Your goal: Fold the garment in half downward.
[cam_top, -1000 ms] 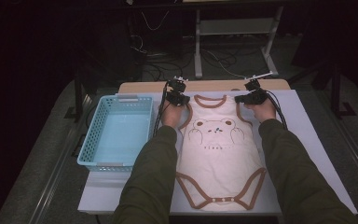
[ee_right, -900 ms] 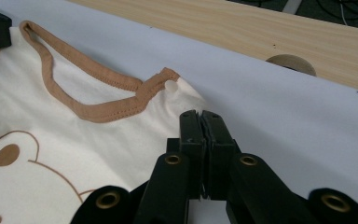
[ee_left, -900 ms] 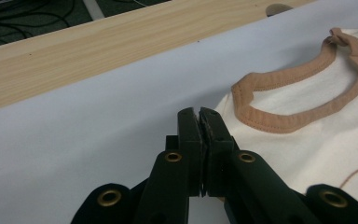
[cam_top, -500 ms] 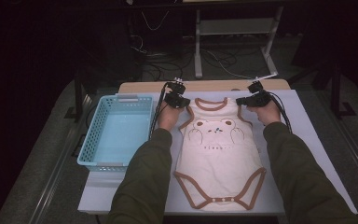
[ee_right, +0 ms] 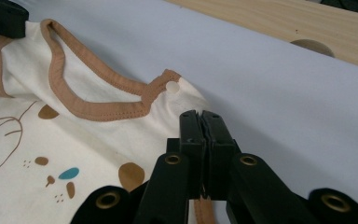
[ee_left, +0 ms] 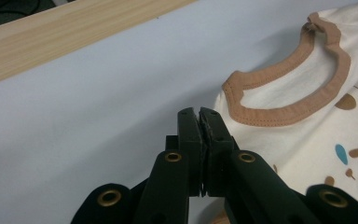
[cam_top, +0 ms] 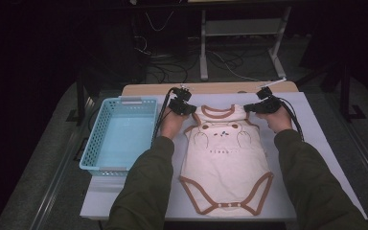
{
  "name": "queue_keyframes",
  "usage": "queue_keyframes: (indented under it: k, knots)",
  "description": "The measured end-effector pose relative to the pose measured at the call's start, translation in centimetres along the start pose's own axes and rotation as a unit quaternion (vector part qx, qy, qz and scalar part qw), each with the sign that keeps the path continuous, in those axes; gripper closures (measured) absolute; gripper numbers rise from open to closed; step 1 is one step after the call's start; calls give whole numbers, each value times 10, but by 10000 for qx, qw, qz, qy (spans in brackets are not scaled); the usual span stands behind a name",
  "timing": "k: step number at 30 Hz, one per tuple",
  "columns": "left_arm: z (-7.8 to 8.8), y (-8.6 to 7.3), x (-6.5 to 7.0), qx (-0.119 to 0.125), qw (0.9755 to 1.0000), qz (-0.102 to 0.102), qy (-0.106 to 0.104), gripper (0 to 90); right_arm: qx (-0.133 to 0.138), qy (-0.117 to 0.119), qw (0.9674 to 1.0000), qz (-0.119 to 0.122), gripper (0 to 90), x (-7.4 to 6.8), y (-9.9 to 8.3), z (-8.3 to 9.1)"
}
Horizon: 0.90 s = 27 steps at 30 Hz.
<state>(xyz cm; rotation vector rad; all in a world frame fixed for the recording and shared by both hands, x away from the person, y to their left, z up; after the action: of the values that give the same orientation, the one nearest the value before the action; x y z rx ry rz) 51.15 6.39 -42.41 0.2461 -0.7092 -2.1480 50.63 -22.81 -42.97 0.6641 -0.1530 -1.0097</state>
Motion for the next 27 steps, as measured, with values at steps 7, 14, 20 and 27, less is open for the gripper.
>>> queue_keyframes:
  k: [7,14,20,27]
  knots:
    - [0,-6,6,-97,9999,-91,-15,875,-39,56,10000,51,871,-4,-9,3]
    - [-1,-12,11,-151,9999,-59,-30,874,-83,102,9998,129,871,-10,-17,5]
    - [-2,-18,16,-154,9998,-69,-86,874,-135,133,9996,185,872,-14,-25,5]
    - [-1,-26,22,-157,9998,-50,-149,874,-137,209,9995,205,872,-18,-34,7]
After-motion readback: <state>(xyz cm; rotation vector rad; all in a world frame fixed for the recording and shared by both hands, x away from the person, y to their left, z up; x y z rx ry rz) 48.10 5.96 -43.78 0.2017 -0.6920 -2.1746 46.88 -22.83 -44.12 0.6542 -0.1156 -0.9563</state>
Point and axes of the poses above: each handheld gripper's, and its own axes: z roughly backward along the jaws, y roughly out of its top, x roughly to its right, the point moved 3 cm from there along -z, roughly forward along the jaws, and after that the axes turned 8 degrees about -x, right-handed, at the moved point
